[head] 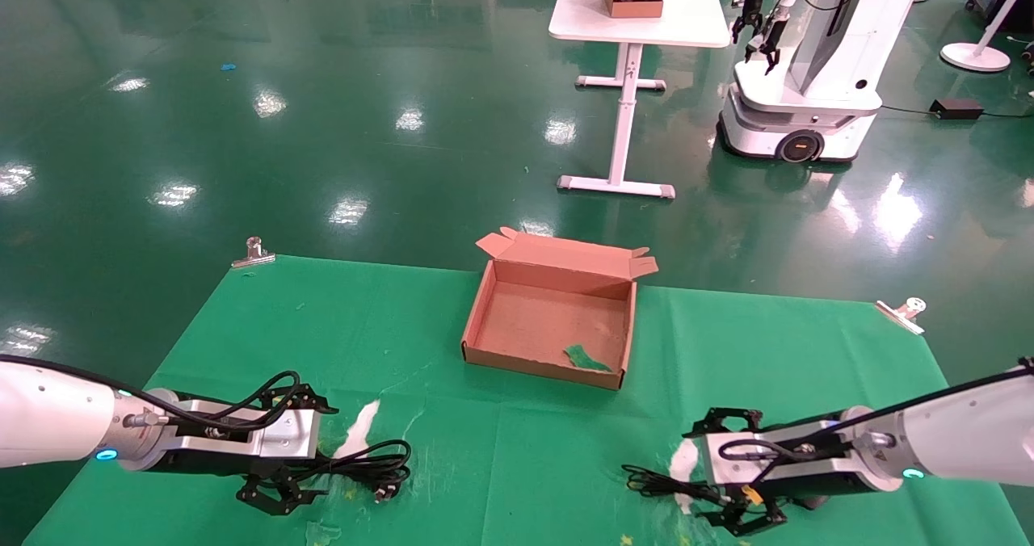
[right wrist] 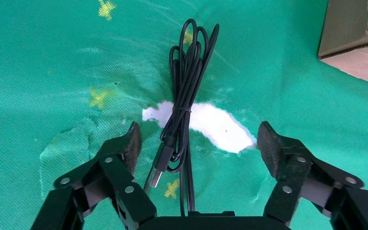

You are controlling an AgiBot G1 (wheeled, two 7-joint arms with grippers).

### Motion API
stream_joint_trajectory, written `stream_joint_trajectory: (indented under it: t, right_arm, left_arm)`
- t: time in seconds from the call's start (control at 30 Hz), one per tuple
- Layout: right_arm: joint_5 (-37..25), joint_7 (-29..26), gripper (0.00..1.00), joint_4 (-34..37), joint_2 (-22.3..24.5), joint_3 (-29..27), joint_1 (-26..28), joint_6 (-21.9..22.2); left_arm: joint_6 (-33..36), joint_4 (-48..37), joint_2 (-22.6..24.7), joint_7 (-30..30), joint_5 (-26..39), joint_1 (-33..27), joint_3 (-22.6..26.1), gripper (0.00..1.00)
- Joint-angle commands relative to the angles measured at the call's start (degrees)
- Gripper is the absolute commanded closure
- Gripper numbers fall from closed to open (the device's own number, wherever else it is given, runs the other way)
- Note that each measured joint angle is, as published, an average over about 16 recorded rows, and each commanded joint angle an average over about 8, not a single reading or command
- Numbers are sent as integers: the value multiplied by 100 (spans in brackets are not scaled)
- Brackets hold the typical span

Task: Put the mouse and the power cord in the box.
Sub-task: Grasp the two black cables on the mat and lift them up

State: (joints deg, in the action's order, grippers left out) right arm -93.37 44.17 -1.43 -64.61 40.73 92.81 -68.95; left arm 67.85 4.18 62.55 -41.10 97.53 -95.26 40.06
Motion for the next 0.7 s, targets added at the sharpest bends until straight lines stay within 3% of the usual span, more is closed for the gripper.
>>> stream_joint_trajectory:
  t: [0.03,0.7]
  right_arm:
    - [3,-4,100,-13,5,-1,-1,-5]
    - [13,-16,100,-64,23,-5,-20,-27]
  left_arm:
    - [1,11,-2,9,-3,3,-1,100]
    - [-22,56,-8,45,-13,30,-5,100]
